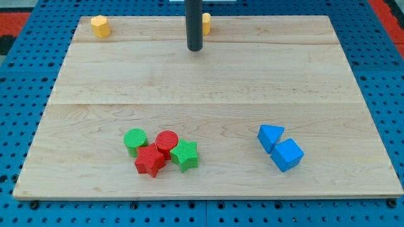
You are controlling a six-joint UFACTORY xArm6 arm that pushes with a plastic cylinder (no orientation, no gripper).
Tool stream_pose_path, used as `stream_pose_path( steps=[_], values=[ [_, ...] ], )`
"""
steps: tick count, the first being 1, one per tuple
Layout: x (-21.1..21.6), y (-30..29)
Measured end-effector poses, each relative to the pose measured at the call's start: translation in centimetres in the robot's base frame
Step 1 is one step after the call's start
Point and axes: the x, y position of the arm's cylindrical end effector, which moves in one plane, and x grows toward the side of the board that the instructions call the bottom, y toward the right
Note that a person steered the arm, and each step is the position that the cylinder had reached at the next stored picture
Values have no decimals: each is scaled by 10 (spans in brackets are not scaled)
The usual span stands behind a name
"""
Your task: Push the green circle towards top right corner
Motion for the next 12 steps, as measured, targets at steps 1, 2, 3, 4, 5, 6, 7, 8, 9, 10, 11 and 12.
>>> stream_pose_path(
  steps=[1, 2, 3, 4, 5, 6, 7, 8, 9, 10, 11, 12],
  values=[
    [80, -7],
    [111, -116],
    [169, -183],
    [218, -192],
    [208, -119],
    [211, -87],
    [243, -85],
    [213, -38],
    [174, -17],
    [106, -5],
    [39, 9],
    [25, -15]
  ],
)
